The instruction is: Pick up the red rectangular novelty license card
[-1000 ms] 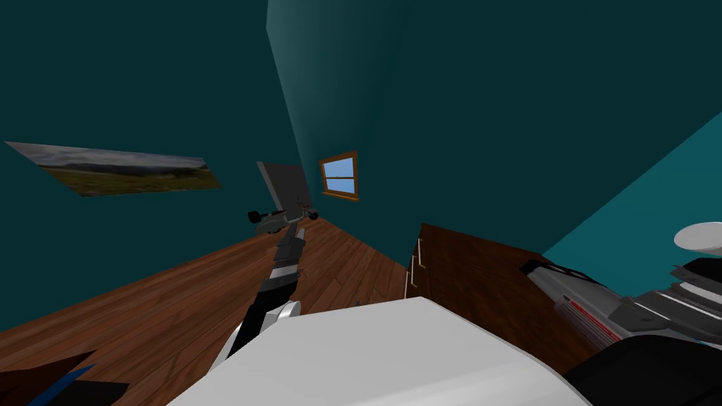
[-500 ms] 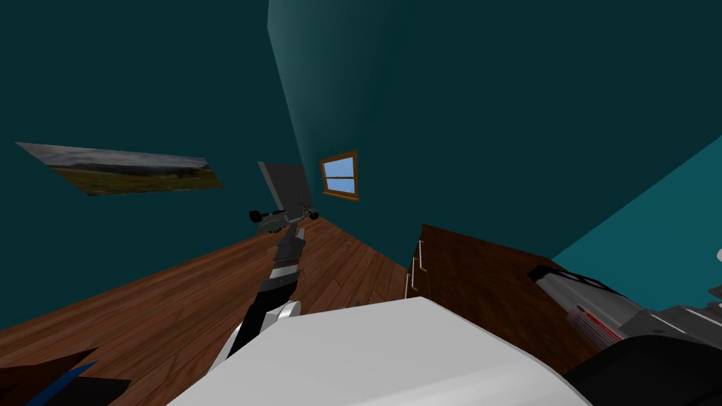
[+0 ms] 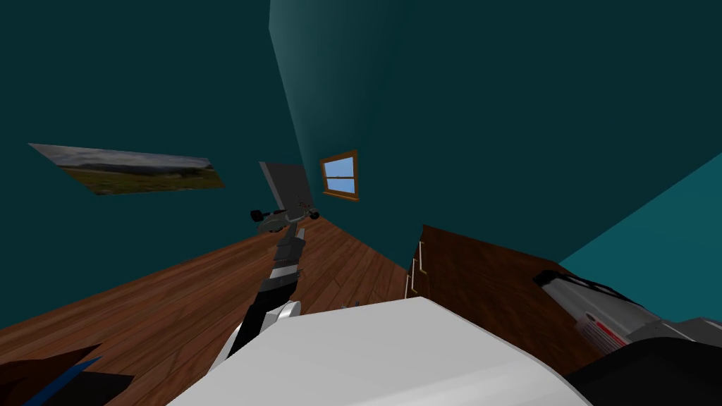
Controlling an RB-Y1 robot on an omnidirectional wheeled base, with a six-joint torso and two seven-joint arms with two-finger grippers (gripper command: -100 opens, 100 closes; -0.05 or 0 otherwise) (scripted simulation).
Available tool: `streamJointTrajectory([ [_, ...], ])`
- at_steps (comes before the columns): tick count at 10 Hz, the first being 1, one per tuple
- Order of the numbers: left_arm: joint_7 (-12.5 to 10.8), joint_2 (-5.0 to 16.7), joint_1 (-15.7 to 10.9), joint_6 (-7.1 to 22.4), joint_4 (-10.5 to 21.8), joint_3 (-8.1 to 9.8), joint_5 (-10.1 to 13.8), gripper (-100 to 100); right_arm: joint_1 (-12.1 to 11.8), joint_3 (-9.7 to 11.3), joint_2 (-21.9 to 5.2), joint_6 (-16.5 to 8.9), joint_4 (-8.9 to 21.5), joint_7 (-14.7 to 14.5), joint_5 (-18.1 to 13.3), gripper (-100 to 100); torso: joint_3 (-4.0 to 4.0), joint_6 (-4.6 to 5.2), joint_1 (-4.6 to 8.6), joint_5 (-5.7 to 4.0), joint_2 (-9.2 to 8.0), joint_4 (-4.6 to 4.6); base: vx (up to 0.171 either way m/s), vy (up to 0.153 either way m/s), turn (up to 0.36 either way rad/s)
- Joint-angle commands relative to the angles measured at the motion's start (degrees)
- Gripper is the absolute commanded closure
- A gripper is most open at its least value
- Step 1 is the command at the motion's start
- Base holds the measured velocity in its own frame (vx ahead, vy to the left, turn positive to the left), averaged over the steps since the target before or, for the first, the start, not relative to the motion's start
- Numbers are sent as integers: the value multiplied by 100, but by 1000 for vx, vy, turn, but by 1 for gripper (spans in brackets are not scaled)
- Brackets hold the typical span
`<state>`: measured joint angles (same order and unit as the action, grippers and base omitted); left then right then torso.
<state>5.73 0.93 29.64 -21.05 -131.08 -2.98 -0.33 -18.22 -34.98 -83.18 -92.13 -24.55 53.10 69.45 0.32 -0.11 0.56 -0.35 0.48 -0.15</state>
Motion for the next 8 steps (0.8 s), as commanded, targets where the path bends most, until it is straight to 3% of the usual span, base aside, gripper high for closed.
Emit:
streamJointTrajectory([
  [1,0,0,0,0,0,0,0,0,-132,-103,73,-19,-116,161,22,-100,0,0,0,0,0,0,16,-35,10],
  [2,0,0,0,0,0,0,0,0,-105,-121,109,-33,16,279,7,-100,-1,1,-4,0,-1,0,14,-38,13],
  [3,0,0,0,0,0,0,0,0,-81,-89,79,-22,-8,192,7,-100,-1,0,-3,1,-1,0,5,-20,8],
  [4,0,0,0,0,0,0,0,0,-70,-84,80,-23,13,206,3,0,-2,0,-10,2,-3,1,0,0,0],
  [5,0,0,0,0,0,0,0,0,6,-79,198,145,52,180,-56,-100,-3,0,-16,4,-5,1,-30,17,17],
  [6,0,-1,0,0,0,-1,0,0,40,-77,249,217,69,169,-82,-100,-8,1,-23,4,-15,3,-59,31,13],
  [7,0,-1,-1,0,0,-1,0,0,-86,-141,249,135,-85,254,-37,-100,-15,2,-29,6,-25,6,-28,14,-1],
  [8,0,-1,0,0,0,-1,0,0,-88,-144,258,154,-90,259,-39,100,-12,2,-26,7,-20,5,0,0,0],
])
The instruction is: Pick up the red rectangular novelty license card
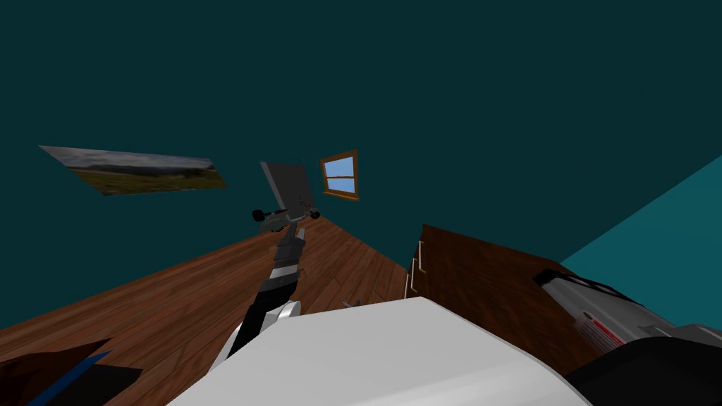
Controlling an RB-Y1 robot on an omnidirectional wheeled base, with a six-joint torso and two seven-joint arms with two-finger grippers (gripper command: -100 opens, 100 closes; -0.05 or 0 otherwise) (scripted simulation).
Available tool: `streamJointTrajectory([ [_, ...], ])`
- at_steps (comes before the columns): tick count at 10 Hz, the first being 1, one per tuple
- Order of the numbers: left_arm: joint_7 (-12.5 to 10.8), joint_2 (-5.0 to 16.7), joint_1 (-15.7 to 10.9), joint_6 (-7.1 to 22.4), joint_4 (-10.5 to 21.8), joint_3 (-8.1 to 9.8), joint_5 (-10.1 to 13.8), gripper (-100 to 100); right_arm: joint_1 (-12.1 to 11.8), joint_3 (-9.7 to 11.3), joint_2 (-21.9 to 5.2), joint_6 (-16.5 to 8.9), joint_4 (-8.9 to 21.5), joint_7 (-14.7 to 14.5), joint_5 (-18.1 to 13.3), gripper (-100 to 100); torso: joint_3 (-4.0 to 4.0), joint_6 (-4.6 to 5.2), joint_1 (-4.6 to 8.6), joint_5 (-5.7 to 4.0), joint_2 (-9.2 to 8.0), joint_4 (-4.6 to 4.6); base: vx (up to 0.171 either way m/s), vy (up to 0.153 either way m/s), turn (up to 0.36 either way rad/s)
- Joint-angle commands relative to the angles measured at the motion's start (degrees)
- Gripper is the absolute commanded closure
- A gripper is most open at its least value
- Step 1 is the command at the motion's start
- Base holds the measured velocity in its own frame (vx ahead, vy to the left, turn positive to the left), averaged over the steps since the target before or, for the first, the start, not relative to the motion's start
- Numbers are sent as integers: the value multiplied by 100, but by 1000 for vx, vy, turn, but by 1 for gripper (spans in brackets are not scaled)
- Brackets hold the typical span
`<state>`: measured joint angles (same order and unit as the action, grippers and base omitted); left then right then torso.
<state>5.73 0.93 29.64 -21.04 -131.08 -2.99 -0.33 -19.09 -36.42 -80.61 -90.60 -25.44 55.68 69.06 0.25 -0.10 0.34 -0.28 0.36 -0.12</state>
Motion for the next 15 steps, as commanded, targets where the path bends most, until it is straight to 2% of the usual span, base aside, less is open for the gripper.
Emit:
streamJointTrajectory([
  [1,0,0,0,0,0,0,0,0,0,0,0,0,0,0,0,100,0,0,0,0,0,0,0,0,0],
  [4,0,0,0,0,0,0,0,0,0,0,0,0,0,0,0,100,3,0,2,-1,5,-1,0,0,0],
  [5,0,0,0,0,0,0,0,0,0,0,0,0,0,0,0,0,4,0,2,-1,6,-2,0,0,0],
  [6,0,0,0,0,0,0,0,0,-58,101,-2,148,52,29,-176,-100,4,0,2,-1,6,-2,60,30,18],
  [7,0,0,1,0,0,0,0,0,25,101,-2,148,137,29,-176,-100,14,-2,-6,1,24,-5,83,39,8],
  [8,0,0,1,0,0,0,0,0,-58,101,-2,148,52,29,-176,-100,19,-1,-11,2,32,-8,51,30,-5],
  [9,0,0,1,0,0,0,0,0,-100,172,-3,253,88,49,-301,-100,17,-2,-10,3,28,-7,79,33,13],
  [10,0,0,1,0,0,0,0,0,-100,172,-3,253,88,49,-301,-100,21,-2,-11,2,35,-8,70,34,6],
  [11,0,0,1,0,0,0,0,0,-158,271,-6,398,139,78,-475,-100,20,-2,-11,3,34,-9,101,49,17],
  [13,0,0,1,0,0,0,0,0,-122,271,-6,398,175,78,-475,-100,26,-3,-16,4,42,-11,65,37,3],
  [15,0,0,1,0,0,0,0,0,-185,317,-8,466,163,91,-556,-100,14,-2,-7,2,23,-6,32,19,6],
])
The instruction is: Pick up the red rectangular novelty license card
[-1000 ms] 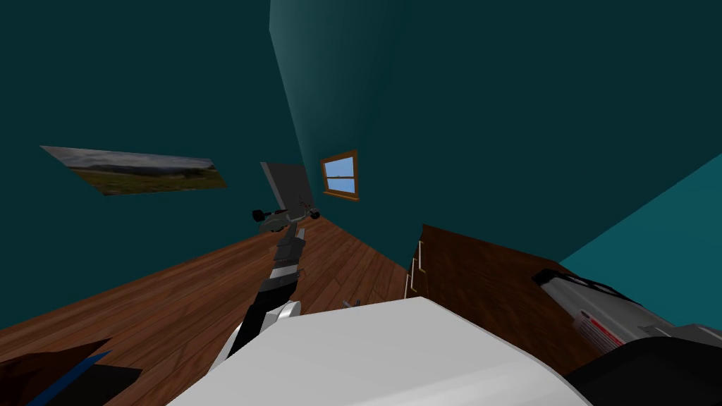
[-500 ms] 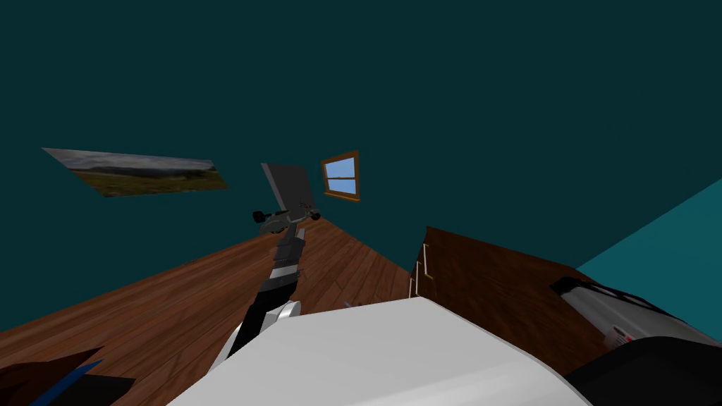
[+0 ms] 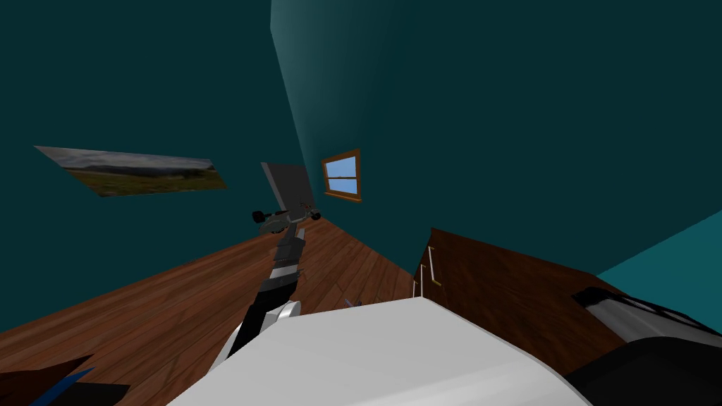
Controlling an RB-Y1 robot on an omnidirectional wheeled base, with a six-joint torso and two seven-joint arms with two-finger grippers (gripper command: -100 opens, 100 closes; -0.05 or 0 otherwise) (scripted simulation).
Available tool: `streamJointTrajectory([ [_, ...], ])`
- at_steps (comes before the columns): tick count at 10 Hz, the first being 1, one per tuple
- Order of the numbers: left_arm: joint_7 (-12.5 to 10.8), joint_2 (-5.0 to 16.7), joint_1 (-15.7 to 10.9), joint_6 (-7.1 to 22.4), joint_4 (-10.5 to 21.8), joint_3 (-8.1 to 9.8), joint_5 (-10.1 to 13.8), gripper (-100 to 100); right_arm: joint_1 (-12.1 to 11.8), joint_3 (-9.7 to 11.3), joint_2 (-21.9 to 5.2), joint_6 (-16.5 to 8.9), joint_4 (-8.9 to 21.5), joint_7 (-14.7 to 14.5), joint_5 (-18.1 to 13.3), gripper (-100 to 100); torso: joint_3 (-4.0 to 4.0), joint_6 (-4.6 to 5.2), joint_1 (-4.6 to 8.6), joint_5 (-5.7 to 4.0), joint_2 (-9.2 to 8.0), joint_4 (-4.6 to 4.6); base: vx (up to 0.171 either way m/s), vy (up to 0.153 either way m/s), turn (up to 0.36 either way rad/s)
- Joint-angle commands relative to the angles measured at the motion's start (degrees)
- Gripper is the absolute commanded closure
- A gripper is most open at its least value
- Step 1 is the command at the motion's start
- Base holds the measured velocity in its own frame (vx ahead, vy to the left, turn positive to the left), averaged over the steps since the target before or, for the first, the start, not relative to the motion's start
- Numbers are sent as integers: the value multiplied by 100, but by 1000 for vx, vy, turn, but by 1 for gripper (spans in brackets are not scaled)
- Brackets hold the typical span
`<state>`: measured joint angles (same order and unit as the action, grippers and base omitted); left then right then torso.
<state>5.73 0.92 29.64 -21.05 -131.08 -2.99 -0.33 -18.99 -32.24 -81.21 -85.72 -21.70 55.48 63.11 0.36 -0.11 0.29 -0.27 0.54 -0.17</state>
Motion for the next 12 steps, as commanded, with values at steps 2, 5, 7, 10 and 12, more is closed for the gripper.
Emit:
streamJointTrajectory([
  [2,0,0,0,0,0,0,0,0,-258,3,46,128,-159,144,-141,-100,-3,0,3,-1,-6,1,45,23,10],
  [5,0,0,0,0,0,0,0,0,-269,22,45,155,-149,149,-174,-100,6,-2,-2,1,10,-3,54,25,1],
  [7,0,0,0,0,0,0,0,0,-325,-22,57,132,-218,173,-144,0,-3,0,5,-1,-5,1,5,3,0],
  [10,0,0,-1,0,0,0,0,0,-286,-45,210,305,-232,162,-192,-100,-16,2,5,-2,-28,7,-28,9,-32],
  [12,0,0,-1,0,0,0,0,0,-282,-43,218,324,-233,165,-196,100,-11,0,8,-2,-18,5,0,0,0],
])
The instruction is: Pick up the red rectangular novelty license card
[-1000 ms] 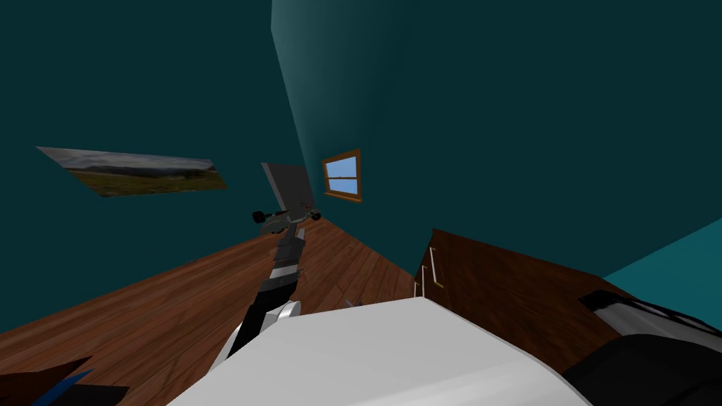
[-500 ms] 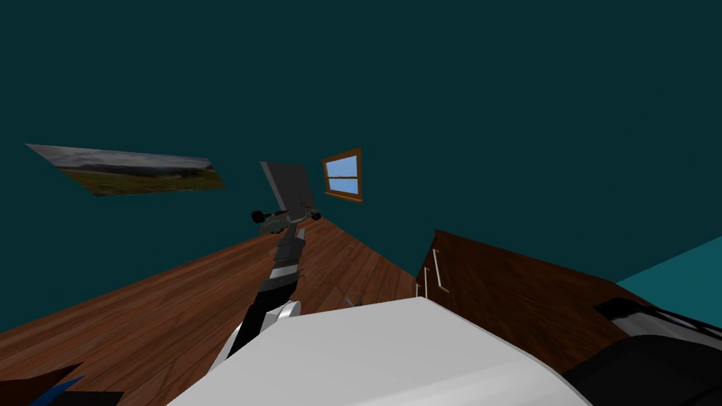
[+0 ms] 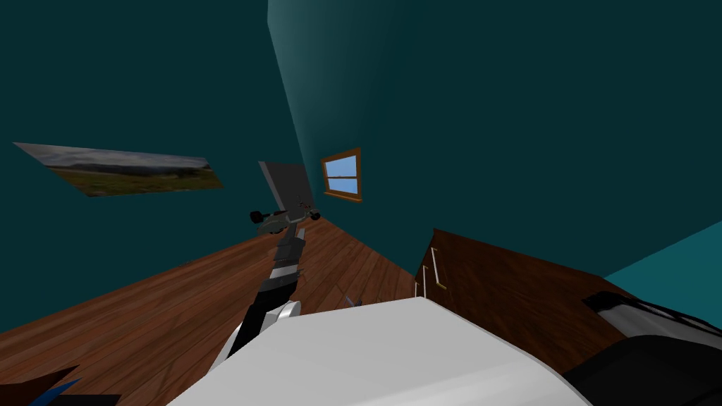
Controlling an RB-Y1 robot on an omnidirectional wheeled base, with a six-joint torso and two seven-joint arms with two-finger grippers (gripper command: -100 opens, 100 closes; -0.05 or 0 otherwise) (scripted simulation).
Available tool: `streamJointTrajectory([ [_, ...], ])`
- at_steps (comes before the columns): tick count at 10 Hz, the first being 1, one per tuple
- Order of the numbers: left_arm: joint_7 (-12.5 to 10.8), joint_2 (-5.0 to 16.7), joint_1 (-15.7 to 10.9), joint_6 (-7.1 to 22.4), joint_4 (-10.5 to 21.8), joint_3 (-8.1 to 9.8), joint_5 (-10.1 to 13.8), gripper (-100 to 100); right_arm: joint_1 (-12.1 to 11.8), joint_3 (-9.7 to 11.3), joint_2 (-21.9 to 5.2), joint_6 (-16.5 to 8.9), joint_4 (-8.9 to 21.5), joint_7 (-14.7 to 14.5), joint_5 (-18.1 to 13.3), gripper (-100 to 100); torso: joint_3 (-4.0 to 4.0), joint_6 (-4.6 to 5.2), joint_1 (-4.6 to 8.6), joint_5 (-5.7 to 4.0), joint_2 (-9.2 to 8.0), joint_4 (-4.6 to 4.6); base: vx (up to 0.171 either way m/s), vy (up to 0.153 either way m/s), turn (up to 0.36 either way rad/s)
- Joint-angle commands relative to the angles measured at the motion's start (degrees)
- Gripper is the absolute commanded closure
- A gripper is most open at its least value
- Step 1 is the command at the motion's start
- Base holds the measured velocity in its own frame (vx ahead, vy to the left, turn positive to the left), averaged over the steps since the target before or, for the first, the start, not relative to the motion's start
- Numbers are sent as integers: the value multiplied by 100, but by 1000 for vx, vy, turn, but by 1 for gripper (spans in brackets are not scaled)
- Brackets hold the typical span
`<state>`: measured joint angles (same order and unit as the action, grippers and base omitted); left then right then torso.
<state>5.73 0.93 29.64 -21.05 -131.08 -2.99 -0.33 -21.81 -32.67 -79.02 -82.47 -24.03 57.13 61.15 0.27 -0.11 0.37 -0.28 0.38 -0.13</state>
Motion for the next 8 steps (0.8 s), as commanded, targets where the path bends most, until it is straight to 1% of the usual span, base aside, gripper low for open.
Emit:
streamJointTrajectory([
  [1,0,0,0,0,0,0,0,0,0,0,0,0,0,0,0,100,0,0,0,0,0,0,0,0,0],
  [3,0,0,0,0,0,0,0,0,0,0,0,0,0,0,0,100,1,0,0,0,2,0,0,0,0],
  [4,0,0,0,0,0,0,0,0,0,0,0,0,0,0,0,0,1,0,0,0,2,-1,0,0,0],
  [5,0,0,0,0,0,0,0,0,-64,87,-47,145,41,43,-164,-100,1,0,0,0,2,-1,78,39,35],
  [6,0,0,1,0,0,0,0,0,-64,87,-47,145,41,43,-164,-100,13,-2,-12,2,25,-5,101,47,17],
  [7,0,0,1,0,0,0,0,0,-11,102,-55,141,111,-24,-152,-100,21,-2,-16,4,35,-8,33,17,-4],
  [8,0,0,0,0,0,0,0,0,-31,93,-50,142,83,2,-151,0,14,-2,-9,3,22,-6,6,3,1],
])
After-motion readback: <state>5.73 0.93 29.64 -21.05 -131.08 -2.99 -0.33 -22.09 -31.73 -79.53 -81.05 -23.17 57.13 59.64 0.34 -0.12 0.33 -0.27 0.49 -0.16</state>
